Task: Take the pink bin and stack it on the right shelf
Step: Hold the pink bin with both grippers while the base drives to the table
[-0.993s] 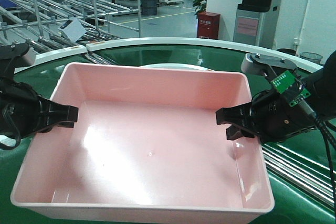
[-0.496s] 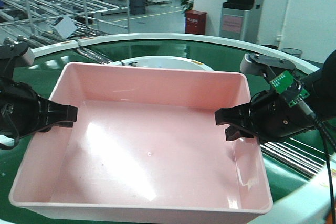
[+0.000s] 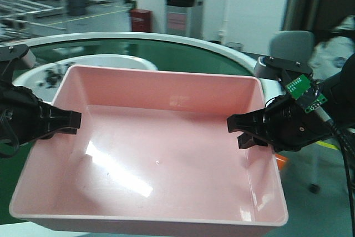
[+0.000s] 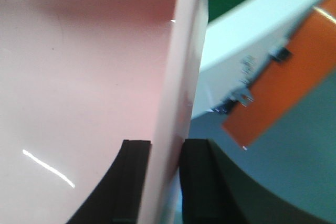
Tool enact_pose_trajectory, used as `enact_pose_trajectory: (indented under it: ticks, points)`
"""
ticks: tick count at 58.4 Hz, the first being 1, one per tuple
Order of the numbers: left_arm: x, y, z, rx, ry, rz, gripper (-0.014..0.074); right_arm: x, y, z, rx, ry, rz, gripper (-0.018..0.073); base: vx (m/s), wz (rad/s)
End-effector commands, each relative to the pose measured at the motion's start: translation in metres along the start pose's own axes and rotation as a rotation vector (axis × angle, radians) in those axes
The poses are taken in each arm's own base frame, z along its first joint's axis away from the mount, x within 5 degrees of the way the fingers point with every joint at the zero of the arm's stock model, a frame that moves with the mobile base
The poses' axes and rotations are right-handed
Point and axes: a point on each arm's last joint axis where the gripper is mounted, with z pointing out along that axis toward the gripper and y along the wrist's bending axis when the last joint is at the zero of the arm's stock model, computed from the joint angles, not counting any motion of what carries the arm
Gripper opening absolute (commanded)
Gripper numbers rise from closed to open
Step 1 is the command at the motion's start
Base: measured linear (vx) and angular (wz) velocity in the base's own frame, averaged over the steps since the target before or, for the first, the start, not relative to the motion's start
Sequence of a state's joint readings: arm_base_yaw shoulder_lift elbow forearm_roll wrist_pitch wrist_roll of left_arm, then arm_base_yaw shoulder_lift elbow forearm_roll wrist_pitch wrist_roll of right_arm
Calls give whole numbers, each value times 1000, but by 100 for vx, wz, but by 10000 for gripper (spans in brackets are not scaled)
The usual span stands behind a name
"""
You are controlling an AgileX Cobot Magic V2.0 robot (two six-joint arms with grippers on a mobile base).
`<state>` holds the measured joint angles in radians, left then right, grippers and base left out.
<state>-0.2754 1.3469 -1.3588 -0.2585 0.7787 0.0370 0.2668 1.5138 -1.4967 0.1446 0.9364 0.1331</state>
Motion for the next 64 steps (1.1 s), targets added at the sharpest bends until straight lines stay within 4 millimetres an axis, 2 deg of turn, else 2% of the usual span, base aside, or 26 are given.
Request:
enact_pose_trajectory:
  ticks: [1,33,64]
  points:
    - [-16,-11,-26,57,-152,-18,-2,-14,-3,-19,23,-139,-17,-8,-20,-68]
    - [-16,-11,-26,57,-152,-18,-2,-14,-3,-19,23,-139,-17,-8,-11,-68]
    - [-16,-11,-26,57,-152,-18,-2,-14,-3,-19,23,-140,-17,-8,12,-52]
